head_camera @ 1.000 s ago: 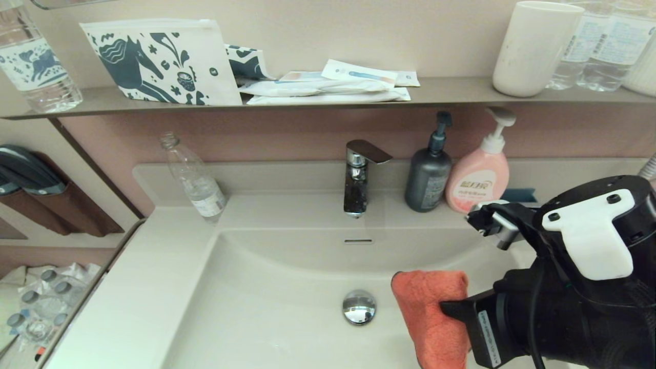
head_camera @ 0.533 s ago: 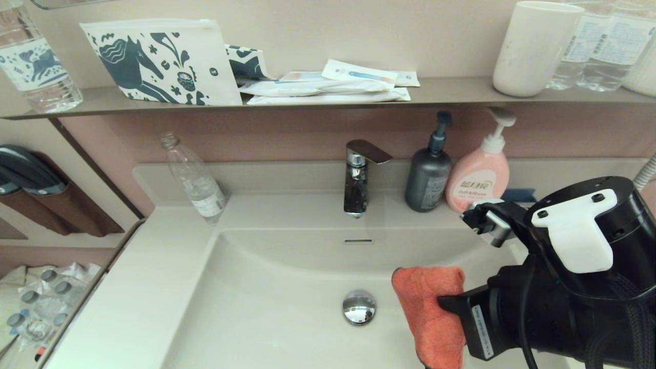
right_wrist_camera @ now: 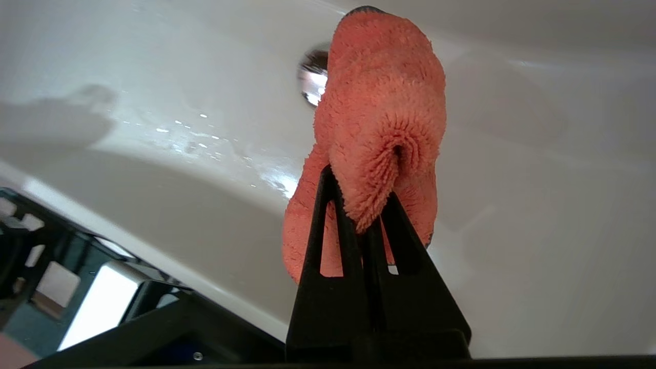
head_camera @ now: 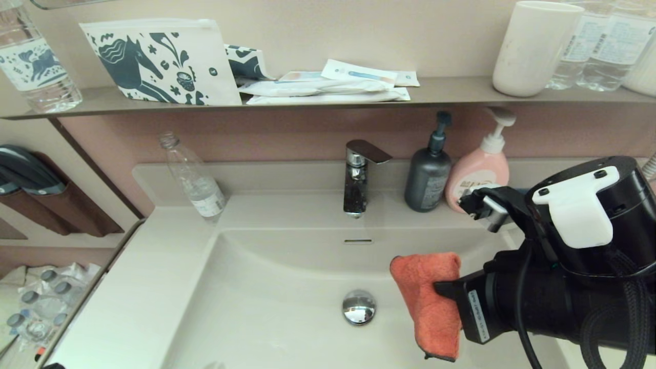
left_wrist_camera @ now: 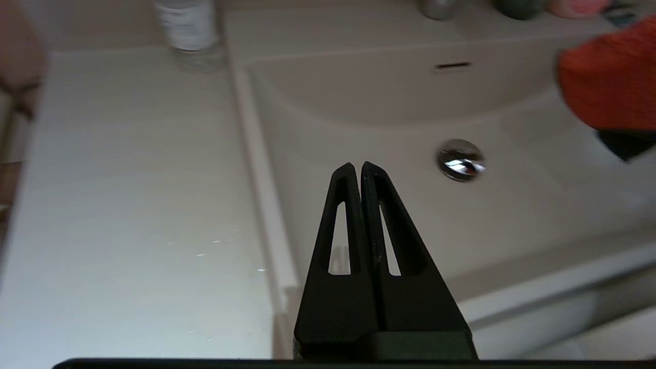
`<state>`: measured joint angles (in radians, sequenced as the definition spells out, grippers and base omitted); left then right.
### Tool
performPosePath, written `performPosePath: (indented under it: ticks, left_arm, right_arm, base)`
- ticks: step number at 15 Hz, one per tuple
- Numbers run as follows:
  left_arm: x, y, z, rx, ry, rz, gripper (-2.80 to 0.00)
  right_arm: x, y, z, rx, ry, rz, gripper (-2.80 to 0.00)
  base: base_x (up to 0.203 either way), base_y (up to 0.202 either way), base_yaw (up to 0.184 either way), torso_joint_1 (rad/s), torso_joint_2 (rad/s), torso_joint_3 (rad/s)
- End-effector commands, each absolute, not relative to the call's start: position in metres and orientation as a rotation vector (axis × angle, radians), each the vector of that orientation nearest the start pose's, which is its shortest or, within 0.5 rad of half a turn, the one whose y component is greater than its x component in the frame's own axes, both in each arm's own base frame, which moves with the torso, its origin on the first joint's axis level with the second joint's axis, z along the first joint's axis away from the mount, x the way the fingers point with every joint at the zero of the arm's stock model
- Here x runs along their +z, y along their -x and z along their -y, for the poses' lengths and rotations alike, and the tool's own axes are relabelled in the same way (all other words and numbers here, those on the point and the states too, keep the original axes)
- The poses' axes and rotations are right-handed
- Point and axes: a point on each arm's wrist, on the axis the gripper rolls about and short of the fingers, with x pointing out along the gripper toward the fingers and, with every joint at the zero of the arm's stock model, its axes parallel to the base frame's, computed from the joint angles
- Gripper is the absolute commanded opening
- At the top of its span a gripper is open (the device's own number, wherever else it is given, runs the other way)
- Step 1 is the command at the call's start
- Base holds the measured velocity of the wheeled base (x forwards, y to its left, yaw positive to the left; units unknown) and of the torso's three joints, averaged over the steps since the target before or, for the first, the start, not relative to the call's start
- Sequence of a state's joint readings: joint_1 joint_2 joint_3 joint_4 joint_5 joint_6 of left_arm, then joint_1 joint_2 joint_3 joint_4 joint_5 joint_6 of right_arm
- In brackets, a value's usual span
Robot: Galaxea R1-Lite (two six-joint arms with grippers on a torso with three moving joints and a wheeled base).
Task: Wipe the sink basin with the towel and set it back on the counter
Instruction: Wipe the sink
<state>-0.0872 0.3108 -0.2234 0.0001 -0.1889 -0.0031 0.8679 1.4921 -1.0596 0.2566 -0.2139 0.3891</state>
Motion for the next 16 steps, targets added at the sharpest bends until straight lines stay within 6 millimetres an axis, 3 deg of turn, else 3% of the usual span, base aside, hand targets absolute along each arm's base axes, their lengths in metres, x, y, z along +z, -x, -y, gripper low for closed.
performPosePath:
  ticks: [1,8,12,16]
  left_arm:
    - [0.151,-0.02,0.008,-0.386,0.027,-0.225,-2.8]
    - [0.172,-0.09,0.027,-0.573,0.271,-0.422,-2.8]
    - [0.176,-0.124,0.061,-0.722,0.351,-0.576,-2.8]
    - [0.177,-0.145,0.083,-0.784,0.359,-0.584,-2.8]
  right_arm:
    - [0.233,-0.162,-0.194,0.517,-0.008,-0.7,-2.8]
    - [0.209,-0.18,-0.237,0.539,-0.001,-0.679,-2.8]
    - [0.203,-0.192,-0.253,0.533,0.01,-0.677,-2.8]
    - [0.201,-0.2,-0.265,0.554,-0.01,-0.633,-2.8]
  base:
    - [0.0,0.0,0.0,0.0,0.0,0.0]
    - [0.0,0.0,0.0,0.0,0.0,0.0]
    - [0.0,0.0,0.0,0.0,0.0,0.0]
    - [0.0,0.0,0.0,0.0,0.0,0.0]
